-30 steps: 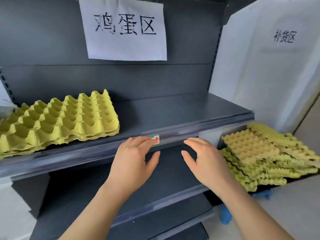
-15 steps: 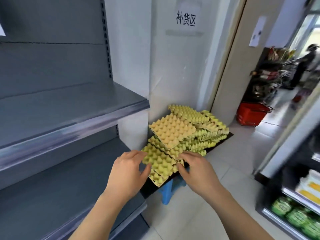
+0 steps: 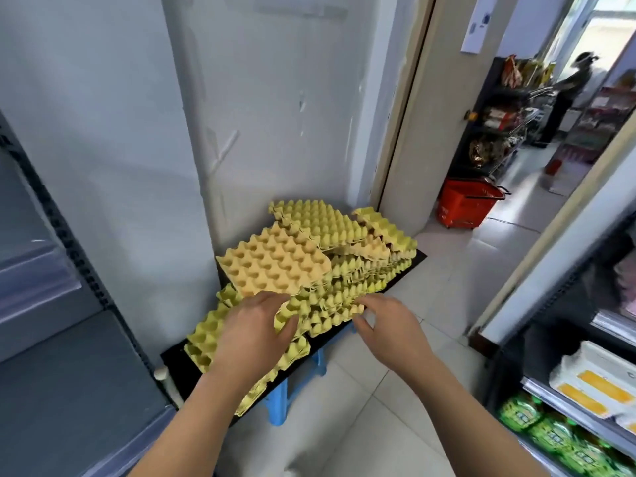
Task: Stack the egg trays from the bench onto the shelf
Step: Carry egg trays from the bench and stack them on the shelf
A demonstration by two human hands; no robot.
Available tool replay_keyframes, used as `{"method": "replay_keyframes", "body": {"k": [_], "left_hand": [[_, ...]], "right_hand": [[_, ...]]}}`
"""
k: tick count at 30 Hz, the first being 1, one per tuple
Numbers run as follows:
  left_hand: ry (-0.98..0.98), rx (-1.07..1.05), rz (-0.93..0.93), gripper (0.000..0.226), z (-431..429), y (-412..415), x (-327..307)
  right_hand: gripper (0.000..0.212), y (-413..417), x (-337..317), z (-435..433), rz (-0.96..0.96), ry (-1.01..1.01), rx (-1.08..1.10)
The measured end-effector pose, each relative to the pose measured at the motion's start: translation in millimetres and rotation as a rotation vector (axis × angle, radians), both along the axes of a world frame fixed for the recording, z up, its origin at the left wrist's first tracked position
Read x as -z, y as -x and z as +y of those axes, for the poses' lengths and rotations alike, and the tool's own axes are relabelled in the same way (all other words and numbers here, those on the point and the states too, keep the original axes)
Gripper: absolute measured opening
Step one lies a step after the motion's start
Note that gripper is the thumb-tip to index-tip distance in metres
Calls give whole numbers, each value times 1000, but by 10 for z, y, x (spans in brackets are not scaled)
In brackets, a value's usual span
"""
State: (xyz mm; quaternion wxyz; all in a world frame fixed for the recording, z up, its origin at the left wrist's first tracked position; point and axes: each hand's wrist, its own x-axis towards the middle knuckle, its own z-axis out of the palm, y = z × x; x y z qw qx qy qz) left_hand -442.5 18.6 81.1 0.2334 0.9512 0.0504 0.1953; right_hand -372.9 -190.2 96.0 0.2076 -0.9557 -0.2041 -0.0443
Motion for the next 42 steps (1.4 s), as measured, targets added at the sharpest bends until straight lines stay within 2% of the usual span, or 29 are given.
{"method": "replay_keyframes", "body": {"k": [6,10,16,20,25,30,34,38,42], "left_hand": [[-9,16,49,40,112,-1277,144],[3,-7,162,41,191,-2069,204],[102,-92,283,49,175,-3014,396],[166,-160,383,61,141,-3599,642],[234,-337,504,76,23,-4289,965],[447,-643,546,86,-8,-4837,1222],[587,-863,549,92,10,-5074,1391],[696,-955,500,80,34,-5164,1509],[798,-1008,406,71,3,-5196,1566]], "right_hand": [[39,-1221,87,49,54,24,19],[40,-2014,137,79,116,30,72],[44,-3071,347,35,248,5,123],[51,-3835,637,20,302,38,66],[59,-4850,1010,87,395,65,-78],[55,-5685,1272,207,545,23,-152],[68,-6219,1587,349,632,61,-189],[76,-6485,1823,501,749,92,-185],[79,-6554,1970,578,842,-3,-155]]}}
